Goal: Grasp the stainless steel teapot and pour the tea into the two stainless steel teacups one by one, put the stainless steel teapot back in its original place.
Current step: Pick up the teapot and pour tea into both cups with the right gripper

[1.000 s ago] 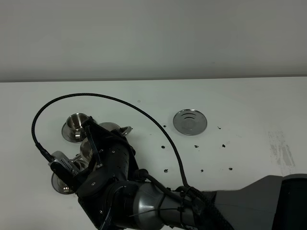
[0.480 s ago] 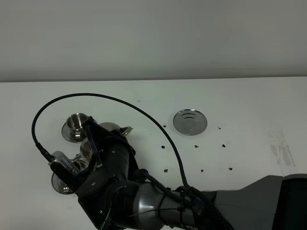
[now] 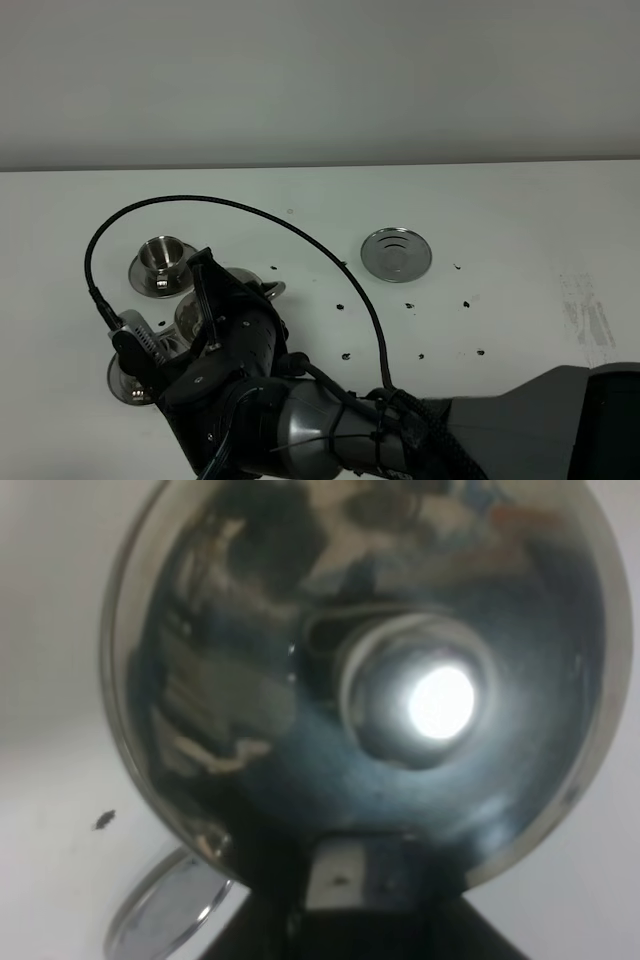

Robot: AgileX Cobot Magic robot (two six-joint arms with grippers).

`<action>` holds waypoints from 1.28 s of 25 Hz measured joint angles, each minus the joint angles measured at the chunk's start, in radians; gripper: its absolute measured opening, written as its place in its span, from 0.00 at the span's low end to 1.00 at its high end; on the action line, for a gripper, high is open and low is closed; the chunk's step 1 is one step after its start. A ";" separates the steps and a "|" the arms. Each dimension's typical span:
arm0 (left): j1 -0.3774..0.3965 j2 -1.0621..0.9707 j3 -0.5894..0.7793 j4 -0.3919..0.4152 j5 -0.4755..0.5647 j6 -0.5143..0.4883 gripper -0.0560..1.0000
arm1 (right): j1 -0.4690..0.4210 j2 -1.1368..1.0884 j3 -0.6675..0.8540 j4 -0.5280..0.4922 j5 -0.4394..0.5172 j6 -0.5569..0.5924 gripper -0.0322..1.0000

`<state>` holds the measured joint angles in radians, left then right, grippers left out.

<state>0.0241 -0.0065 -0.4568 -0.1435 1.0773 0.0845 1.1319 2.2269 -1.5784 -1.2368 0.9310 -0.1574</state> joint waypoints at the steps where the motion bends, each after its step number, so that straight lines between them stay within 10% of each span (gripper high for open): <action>1: 0.000 0.000 0.000 0.000 0.000 0.000 0.44 | 0.000 0.000 0.000 0.005 0.002 0.000 0.22; 21: 0.000 0.000 0.000 0.000 0.000 0.000 0.44 | -0.048 -0.195 -0.001 0.567 0.071 0.327 0.22; 32: 0.000 0.000 0.000 0.000 0.000 0.000 0.44 | -0.079 -0.274 0.053 0.906 -0.057 0.299 0.22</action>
<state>0.0241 -0.0065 -0.4568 -0.1435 1.0773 0.0845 1.0529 1.9525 -1.5258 -0.3308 0.8737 0.1412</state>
